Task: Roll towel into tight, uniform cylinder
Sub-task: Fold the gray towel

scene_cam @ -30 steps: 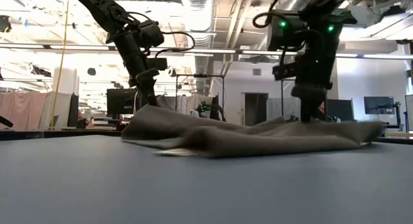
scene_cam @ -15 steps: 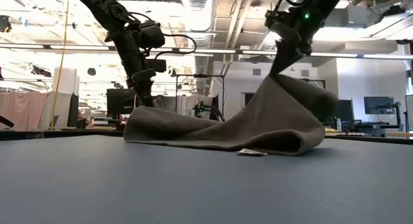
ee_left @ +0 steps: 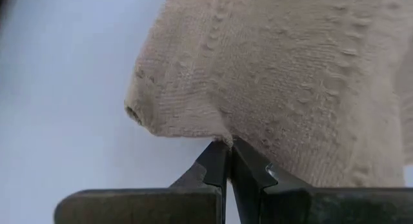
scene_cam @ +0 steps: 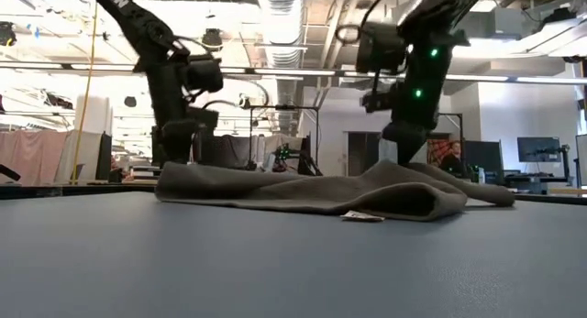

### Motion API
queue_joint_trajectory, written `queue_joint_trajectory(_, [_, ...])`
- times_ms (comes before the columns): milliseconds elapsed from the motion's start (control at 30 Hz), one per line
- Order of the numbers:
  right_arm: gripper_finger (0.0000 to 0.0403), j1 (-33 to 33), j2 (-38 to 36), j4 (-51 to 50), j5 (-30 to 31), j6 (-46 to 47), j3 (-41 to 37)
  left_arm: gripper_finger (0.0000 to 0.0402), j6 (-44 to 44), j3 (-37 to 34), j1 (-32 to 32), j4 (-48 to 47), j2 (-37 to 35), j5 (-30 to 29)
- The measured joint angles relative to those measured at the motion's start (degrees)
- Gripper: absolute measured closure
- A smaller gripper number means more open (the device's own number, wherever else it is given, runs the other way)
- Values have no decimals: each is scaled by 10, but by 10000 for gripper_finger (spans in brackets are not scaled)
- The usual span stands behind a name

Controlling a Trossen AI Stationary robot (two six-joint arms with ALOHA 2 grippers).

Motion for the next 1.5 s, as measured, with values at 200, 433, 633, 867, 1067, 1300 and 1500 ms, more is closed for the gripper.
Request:
queue_joint_trajectory(200, [329, -13, -38, 0, -107, -34, 0, 401, -33, -54, -3, 32, 0, 0])
queue_joint_trajectory(433, [271, 58, -140, -10, -130, 4, 1, 401, -40, -66, -16, 46, 0, -1])
queue_joint_trajectory(633, [227, 190, -149, 70, -166, 51, -16, 401, -40, -67, -33, 70, 0, -1])
queue_joint_trajectory(867, [209, 317, -42, 188, -70, 77, -34, 401, -48, -67, -55, 104, 0, 19])
queue_joint_trajectory(1067, [221, 362, 38, 187, -25, 117, -14, 401, -47, -67, -63, 103, 0, 20])
queue_joint_trajectory(1300, [232, 389, 64, 163, -21, 145, 20, 401, -44, -67, -63, 102, 0, 20])
queue_joint_trajectory(1500, [234, 391, 93, 146, -23, 189, 20, 401, -44, -67, -63, 104, 0, 20])
